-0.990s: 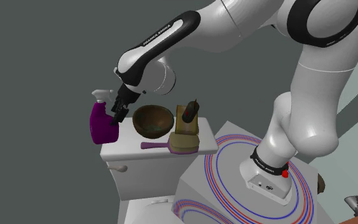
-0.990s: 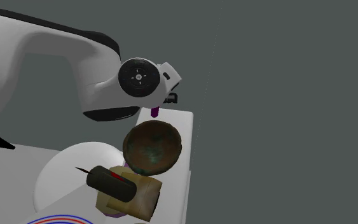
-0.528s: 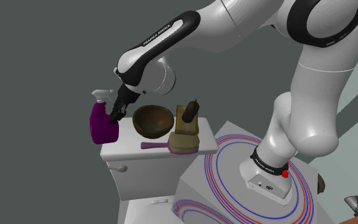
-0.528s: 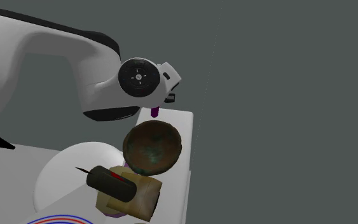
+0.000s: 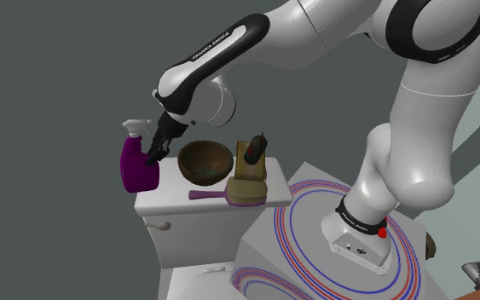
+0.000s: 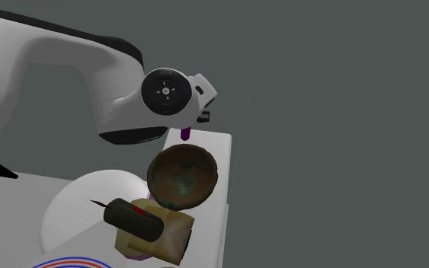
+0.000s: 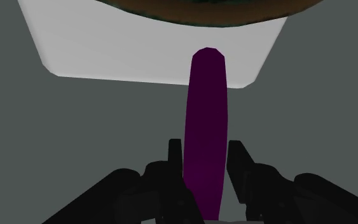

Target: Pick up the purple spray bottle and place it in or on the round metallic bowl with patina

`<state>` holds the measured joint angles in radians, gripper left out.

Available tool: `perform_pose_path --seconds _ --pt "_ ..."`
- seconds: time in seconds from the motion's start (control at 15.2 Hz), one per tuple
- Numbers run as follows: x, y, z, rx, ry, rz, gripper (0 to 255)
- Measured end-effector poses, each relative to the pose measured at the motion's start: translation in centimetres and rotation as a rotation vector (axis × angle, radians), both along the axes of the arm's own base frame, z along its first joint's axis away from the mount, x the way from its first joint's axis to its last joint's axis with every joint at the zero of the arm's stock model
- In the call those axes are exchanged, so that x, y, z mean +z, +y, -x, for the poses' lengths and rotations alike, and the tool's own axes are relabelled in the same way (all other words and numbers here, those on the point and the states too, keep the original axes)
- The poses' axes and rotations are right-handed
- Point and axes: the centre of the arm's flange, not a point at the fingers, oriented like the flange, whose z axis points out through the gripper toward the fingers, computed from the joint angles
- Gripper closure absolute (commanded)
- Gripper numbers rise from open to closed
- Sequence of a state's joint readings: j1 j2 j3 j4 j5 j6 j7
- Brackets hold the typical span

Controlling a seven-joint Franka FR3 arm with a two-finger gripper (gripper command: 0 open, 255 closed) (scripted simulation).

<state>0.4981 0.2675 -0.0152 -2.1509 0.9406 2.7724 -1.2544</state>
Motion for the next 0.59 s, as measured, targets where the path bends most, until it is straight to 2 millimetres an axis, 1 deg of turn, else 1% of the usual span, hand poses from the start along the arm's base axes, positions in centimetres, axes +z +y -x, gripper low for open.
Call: perform_pose_path --seconds 0.59 --pt "4.5 0.1 0.0 0.000 0.001 0.000 255"
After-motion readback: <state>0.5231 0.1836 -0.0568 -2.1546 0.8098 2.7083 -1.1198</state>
